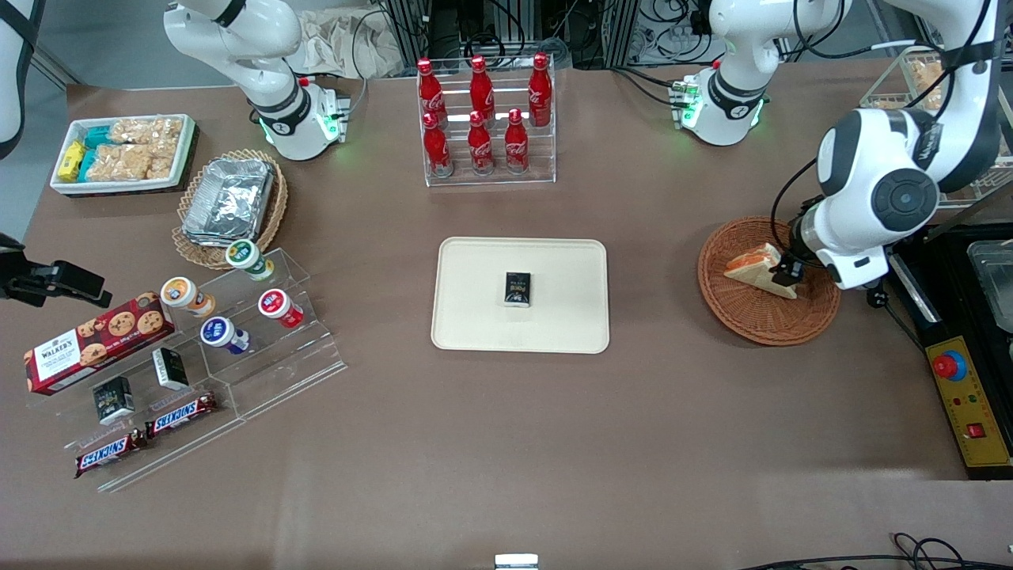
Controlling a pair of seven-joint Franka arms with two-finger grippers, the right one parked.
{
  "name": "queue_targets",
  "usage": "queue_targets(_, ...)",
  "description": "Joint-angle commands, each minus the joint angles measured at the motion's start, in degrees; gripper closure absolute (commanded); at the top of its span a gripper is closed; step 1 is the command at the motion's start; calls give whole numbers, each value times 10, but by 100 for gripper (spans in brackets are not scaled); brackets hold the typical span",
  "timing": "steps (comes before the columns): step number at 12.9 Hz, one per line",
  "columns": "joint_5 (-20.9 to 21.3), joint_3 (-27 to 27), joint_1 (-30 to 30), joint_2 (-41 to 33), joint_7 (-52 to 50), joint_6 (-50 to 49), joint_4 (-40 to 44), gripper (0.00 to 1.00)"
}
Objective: Place sandwich from basket to tray
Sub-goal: 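Lower the left gripper and close it on the wrapped sandwich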
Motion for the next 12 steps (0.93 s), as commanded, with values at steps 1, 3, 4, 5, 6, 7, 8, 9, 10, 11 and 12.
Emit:
queue_targets(1, 9, -4, 24, -3, -12, 60, -51, 0)
queue_targets(3, 9, -4, 31, -3, -12, 112, -83, 0)
queue_targets(4, 9, -4, 31, -1, -12, 136, -98, 0)
queue_targets(5, 9, -3, 32, -1, -12, 164, -119, 0)
queue_targets(6, 8, -2, 32, -1, -13, 189, -136, 0)
queue_targets(7, 8, -2, 32, 4, -13, 207, -145, 0)
queue_targets(8, 8, -1, 32, 14, -12, 218, -149, 0)
queue_targets(9, 8, -2, 32, 24, -12, 231, -150, 2)
queue_targets(10, 9, -1, 32, 32, -12, 239, -150, 13)
queue_targets(11, 9, -1, 32, 40, -12, 248, -149, 45)
queue_targets(12, 8, -1, 32, 45, -12, 255, -148, 99)
